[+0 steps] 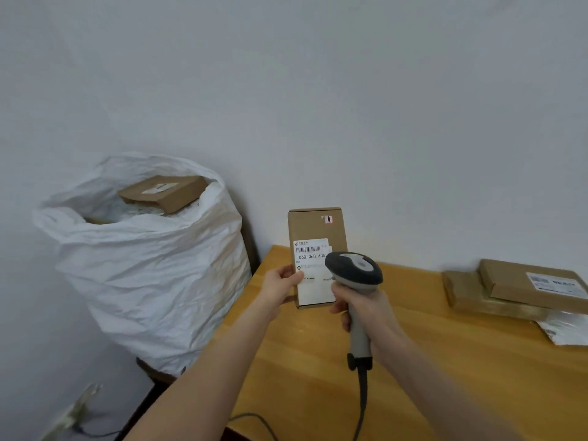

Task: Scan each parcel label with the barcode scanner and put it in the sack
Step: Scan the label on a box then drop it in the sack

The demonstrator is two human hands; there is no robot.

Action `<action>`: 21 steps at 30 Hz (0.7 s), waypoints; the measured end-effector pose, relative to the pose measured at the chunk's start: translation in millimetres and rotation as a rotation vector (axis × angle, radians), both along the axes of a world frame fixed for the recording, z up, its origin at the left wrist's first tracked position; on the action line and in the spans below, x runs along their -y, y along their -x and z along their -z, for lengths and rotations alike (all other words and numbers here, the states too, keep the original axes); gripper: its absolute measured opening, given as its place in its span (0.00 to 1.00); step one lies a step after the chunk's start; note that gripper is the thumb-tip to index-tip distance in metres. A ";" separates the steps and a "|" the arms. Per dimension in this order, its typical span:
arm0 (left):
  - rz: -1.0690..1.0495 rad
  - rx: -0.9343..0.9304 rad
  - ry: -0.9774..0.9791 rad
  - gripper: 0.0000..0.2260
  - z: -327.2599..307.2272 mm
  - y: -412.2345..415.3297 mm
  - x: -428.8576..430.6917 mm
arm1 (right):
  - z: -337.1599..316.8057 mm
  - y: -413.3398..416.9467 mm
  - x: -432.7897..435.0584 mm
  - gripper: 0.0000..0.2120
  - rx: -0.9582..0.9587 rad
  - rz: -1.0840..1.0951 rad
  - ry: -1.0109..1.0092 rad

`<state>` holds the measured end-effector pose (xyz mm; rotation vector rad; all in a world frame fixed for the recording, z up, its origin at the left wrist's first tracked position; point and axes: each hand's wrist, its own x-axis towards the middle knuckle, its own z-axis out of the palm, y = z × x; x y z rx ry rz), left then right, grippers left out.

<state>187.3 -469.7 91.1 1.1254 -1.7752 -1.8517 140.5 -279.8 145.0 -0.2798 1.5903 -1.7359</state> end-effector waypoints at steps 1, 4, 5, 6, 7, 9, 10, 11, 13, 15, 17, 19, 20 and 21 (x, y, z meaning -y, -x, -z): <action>-0.017 -0.020 0.006 0.14 -5.9 -6.7 12.8 | -2.9 1.7 14.0 0.09 -0.010 -0.006 0.002; -0.078 -0.059 0.017 0.14 -27.8 -28.5 57.0 | -14.0 2.4 61.4 0.09 -0.045 -0.003 0.023; -0.093 -0.074 0.019 0.13 -37.4 -36.6 74.4 | -18.7 1.2 79.3 0.09 -0.061 0.003 0.029; -0.103 -0.096 0.023 0.11 -49.1 -46.1 93.2 | -24.0 -1.0 99.7 0.09 -0.083 0.007 0.036; -0.110 -0.118 0.032 0.08 -61.4 -56.1 113.0 | -30.1 -4.5 121.4 0.08 -0.107 0.008 0.042; -0.136 -0.163 0.057 0.04 -85.7 -77.8 158.0 | -42.7 -14.2 170.7 0.08 -0.151 0.011 0.066; -0.153 -0.186 0.067 0.05 -97.7 -89.8 181.6 | -49.5 -20.9 196.9 0.08 -0.167 0.014 0.079; -0.173 -0.205 0.072 0.07 -108.5 -102.1 206.4 | -56.6 -28.2 223.5 0.09 -0.181 0.017 0.091; -0.206 -0.233 0.082 0.10 -129.3 -127.5 257.6 | -72.6 -45.7 278.6 0.09 -0.192 0.015 0.120; -0.242 -0.251 0.093 0.13 -146.0 -153.2 306.2 | -88.2 -64.9 331.9 0.08 -0.178 -0.005 0.154; -0.288 -0.272 0.105 0.14 -158.5 -175.2 350.9 | -99.7 -84.1 381.1 0.09 -0.160 -0.034 0.178; -0.353 -0.279 0.098 0.14 -164.2 -188.8 392.5 | -107.2 -97.7 425.4 0.10 -0.150 -0.062 0.186; -0.392 -0.273 0.077 0.15 -164.1 -192.2 411.7 | -109.9 -102.6 445.0 0.11 -0.143 -0.079 0.179; -0.435 -0.260 0.045 0.15 -162.6 -195.4 429.7 | -111.9 -107.8 463.3 0.14 -0.132 -0.101 0.166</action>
